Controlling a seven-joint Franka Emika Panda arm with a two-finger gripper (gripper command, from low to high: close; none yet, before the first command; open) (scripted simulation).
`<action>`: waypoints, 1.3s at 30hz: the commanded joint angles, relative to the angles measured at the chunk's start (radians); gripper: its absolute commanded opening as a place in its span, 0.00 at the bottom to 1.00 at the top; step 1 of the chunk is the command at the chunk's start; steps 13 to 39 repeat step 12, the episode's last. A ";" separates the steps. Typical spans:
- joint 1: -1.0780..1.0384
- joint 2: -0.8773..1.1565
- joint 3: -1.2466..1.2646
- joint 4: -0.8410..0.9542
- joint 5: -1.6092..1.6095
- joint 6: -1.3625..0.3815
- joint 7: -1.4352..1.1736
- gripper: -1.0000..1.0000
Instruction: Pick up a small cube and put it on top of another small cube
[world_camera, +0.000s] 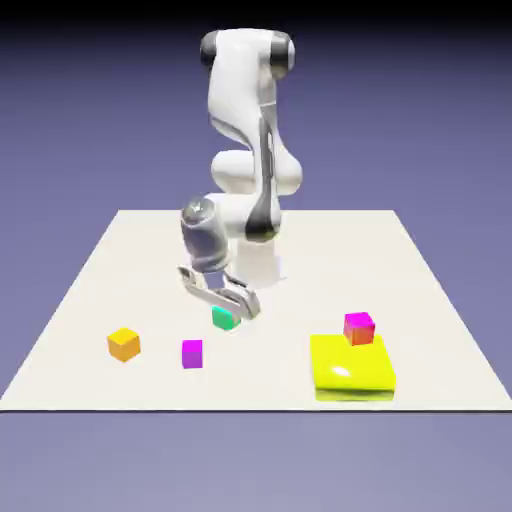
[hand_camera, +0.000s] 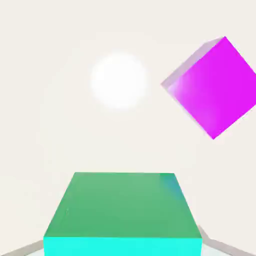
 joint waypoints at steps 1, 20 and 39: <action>0.004 0.006 -0.015 0.015 0.001 -0.008 0.020 0.00; 0.004 0.061 -0.006 0.006 0.018 0.055 0.007 1.00; 0.004 0.061 -0.006 0.006 0.018 0.055 0.007 1.00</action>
